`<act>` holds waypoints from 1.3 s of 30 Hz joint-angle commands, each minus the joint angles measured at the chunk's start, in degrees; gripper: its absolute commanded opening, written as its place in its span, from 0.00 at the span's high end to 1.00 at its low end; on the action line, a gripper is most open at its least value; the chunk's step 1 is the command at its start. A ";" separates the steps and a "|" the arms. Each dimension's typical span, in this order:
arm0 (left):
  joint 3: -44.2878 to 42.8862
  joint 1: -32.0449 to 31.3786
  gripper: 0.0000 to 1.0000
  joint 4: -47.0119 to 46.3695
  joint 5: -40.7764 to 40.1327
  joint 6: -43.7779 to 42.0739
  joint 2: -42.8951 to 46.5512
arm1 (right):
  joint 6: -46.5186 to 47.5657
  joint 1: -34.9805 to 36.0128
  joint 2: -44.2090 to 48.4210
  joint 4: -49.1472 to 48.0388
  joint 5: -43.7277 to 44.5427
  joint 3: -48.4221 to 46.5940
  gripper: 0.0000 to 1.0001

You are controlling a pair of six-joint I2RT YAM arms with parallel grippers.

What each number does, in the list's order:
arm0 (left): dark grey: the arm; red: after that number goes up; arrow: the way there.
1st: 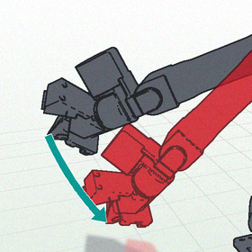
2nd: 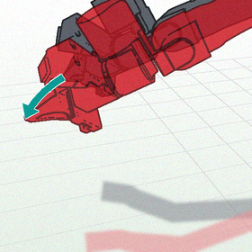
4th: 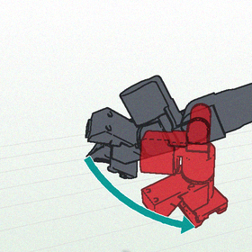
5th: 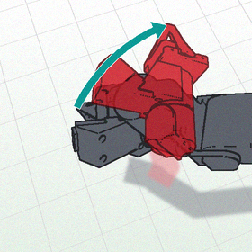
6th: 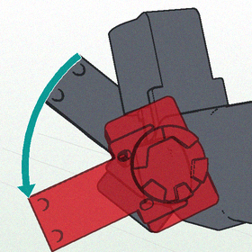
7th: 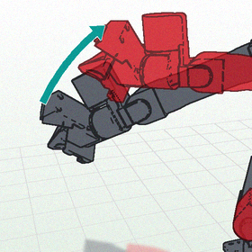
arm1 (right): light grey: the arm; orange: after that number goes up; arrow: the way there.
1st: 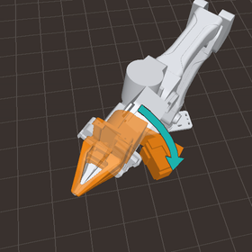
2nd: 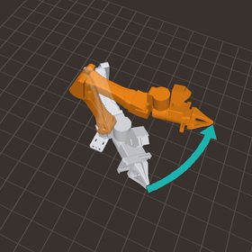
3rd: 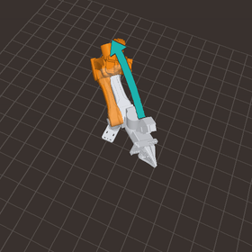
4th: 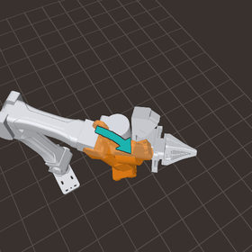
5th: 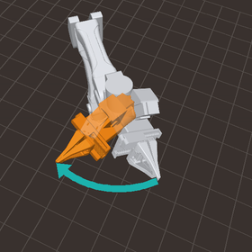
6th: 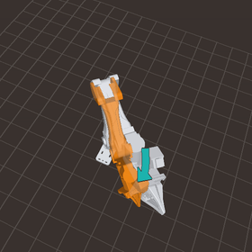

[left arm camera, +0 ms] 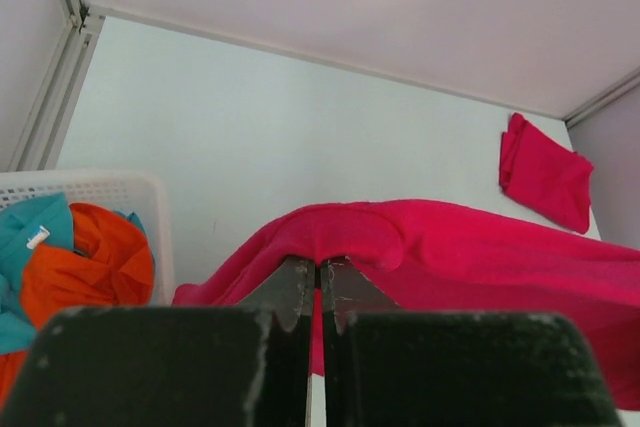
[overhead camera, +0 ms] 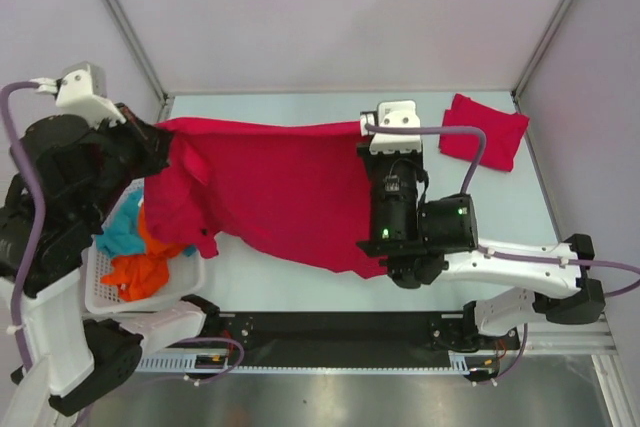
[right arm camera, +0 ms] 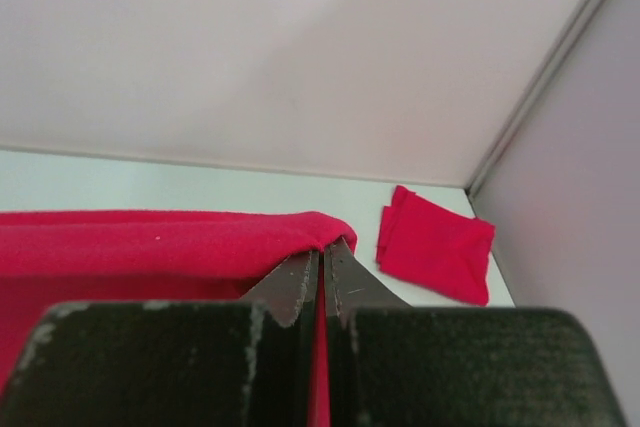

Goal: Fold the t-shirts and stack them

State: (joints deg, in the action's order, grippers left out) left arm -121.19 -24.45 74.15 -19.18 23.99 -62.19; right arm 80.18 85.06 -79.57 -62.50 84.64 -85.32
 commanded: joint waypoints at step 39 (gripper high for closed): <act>-24.80 5.99 1.00 -15.97 5.21 -4.83 -39.59 | -81.25 -54.13 -23.36 92.30 -40.44 -41.51 1.00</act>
State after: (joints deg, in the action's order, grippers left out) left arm -145.08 -18.11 60.55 -11.09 20.78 -112.68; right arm -4.21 28.29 -110.52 31.66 39.66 -126.17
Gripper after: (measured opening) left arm 0.010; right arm 0.010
